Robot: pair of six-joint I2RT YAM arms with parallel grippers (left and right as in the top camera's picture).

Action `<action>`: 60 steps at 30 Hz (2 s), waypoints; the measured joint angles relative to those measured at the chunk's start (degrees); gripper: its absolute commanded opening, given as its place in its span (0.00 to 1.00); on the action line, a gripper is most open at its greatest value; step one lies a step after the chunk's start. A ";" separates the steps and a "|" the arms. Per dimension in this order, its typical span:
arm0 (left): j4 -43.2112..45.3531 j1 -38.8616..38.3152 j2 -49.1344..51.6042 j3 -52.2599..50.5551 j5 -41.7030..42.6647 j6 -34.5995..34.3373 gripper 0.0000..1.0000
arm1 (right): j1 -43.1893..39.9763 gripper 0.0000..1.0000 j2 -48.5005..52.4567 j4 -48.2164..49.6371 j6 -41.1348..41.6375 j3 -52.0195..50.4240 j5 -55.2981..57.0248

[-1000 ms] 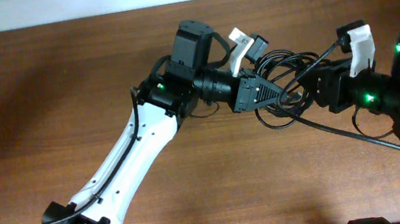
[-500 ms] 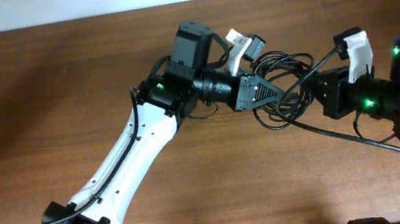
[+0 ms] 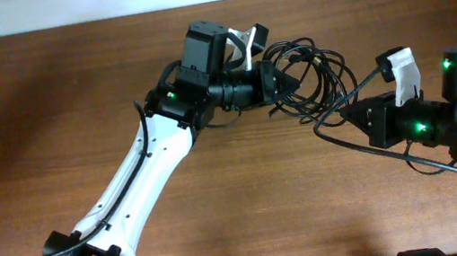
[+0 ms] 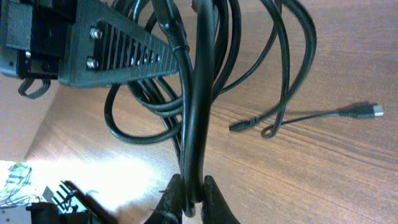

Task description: Untangle cables

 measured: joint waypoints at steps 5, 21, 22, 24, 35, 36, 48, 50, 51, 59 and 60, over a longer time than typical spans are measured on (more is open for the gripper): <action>-0.02 -0.24 0.00 0.00 -2.01 -3.89 0.00 | 0.00 0.04 0.00 -1.84 0.00 0.00 -0.07; -0.31 6.38 -0.22 0.00 -5.77 2.43 0.00 | 0.09 0.55 -0.11 -4.72 -0.22 0.00 -0.66; -0.50 6.16 -0.22 0.00 -5.53 4.17 0.00 | 0.09 0.56 -0.13 -4.68 -0.17 0.00 -0.61; -0.63 6.01 -0.22 0.00 -4.00 6.93 0.00 | 0.09 0.55 -0.13 -3.48 -0.20 0.00 -0.61; 0.37 -0.76 -0.22 0.00 7.32 13.94 0.00 | 0.09 0.55 -0.11 3.02 -0.22 0.00 -0.59; 0.74 -1.70 -0.22 0.00 7.54 14.10 0.00 | 0.09 0.54 -0.07 3.04 -0.20 0.00 -0.59; 2.89 -4.57 -0.22 0.00 7.56 14.80 0.00 | -0.02 0.08 2.97 1.16 0.48 0.00 -1.09; 2.67 -3.96 -0.22 0.00 7.58 14.78 0.00 | -0.02 0.08 2.97 1.05 0.48 0.00 -1.42; 2.12 -3.30 -0.22 0.00 7.52 14.71 0.00 | 0.00 0.08 2.95 1.05 0.48 0.00 -1.51; -2.40 1.03 -0.22 0.00 -0.68 9.53 0.00 | -0.02 0.25 1.44 -0.09 0.20 0.00 -1.27; -2.40 0.98 -0.22 0.00 -0.70 9.35 0.00 | -0.02 0.41 1.44 -0.11 0.22 0.00 -1.27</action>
